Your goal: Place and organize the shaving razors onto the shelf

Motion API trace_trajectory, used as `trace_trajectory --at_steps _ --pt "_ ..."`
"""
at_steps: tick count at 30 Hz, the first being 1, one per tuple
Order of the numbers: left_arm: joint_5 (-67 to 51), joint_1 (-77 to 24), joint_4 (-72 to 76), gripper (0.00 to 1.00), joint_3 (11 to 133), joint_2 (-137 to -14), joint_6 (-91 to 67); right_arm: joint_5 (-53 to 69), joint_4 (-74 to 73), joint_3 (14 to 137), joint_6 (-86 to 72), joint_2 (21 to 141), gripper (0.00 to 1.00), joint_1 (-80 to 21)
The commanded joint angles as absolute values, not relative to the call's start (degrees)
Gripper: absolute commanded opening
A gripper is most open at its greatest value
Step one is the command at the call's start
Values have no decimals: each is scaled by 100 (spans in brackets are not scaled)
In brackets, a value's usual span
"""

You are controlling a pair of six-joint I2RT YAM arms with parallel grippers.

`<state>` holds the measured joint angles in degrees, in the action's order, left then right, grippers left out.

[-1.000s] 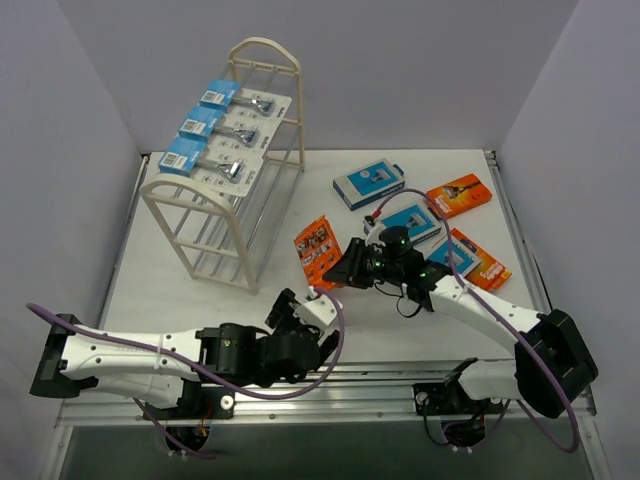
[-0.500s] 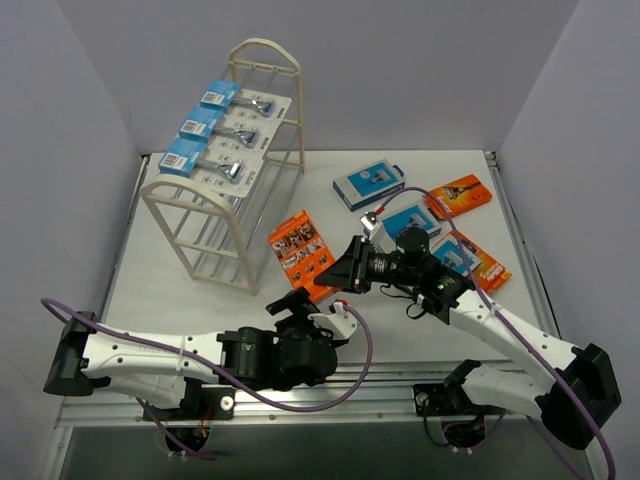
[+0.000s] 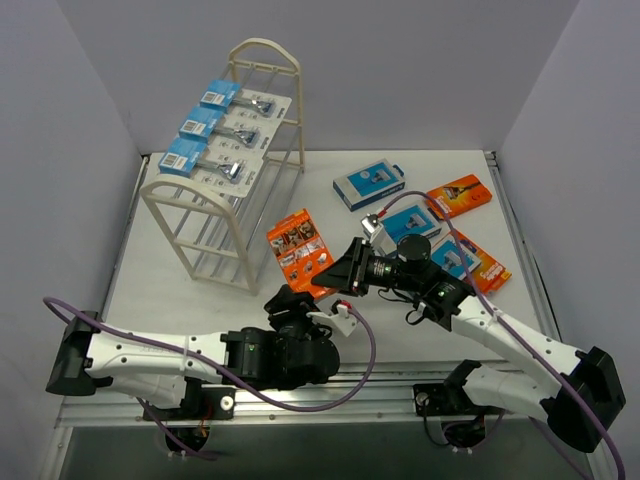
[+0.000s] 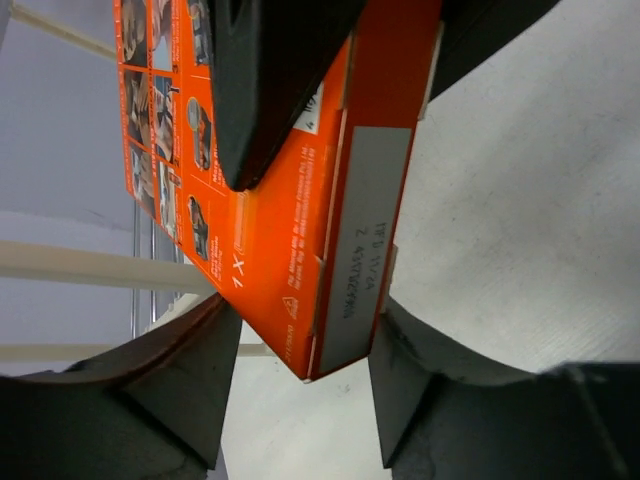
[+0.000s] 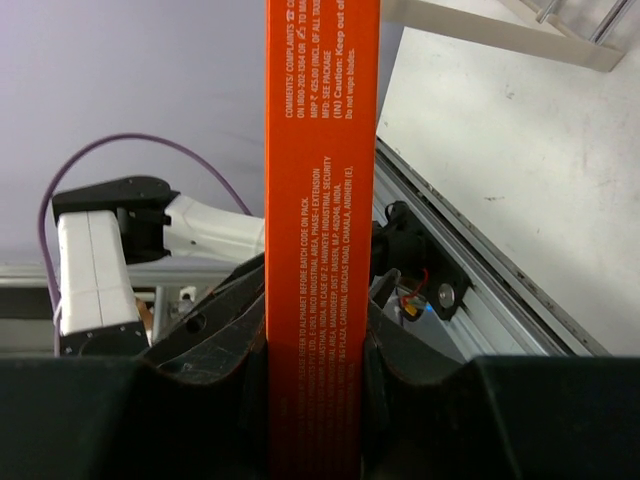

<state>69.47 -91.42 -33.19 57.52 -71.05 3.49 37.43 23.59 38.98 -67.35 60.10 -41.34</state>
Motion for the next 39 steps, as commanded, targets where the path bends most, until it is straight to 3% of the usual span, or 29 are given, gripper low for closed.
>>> trace_trajectory --at_steps 1,6,7,10,19,20,21,24,30,35,39 --pt "7233 -9184 -2567 54 6170 -7172 817 4263 2496 3718 -6732 5994 0 -4482" --pt "7356 -9185 -2242 29 6073 -7119 1107 4280 2663 3577 -6794 6055 0 -4491" --pt "7365 -9185 -2233 19 6065 -7119 1125 4289 2698 3560 -6794 6073 0 -4491" --pt "7356 -9185 -2224 3 6056 -7137 1125 4298 2803 3516 -6838 6108 0 -4500" --pt "7198 -9185 -2364 2 5880 -7031 897 4298 3295 3340 -7031 6222 8 -4474" --pt "7120 -9185 -2425 2 5880 -7049 853 4298 3331 3331 -7031 6257 11 -4465" --pt "7084 -9176 -2469 2 5880 -7110 739 4280 3383 3331 -7023 6267 21 -4456" --pt "6944 -9167 -2750 2 5889 -7329 387 4210 3541 3305 -7075 6284 23 -4447" --pt "6777 -9167 -3006 2 5898 -7611 -132 4131 3822 3208 -7321 6188 53 -4228" --pt "6733 -9176 -3024 2 5880 -7682 -185 4245 4096 3015 -7550 5968 59 -3895" --pt "6627 -9176 -3059 2 5871 -7664 -202 4403 4262 2839 -7768 5696 78 -3552"
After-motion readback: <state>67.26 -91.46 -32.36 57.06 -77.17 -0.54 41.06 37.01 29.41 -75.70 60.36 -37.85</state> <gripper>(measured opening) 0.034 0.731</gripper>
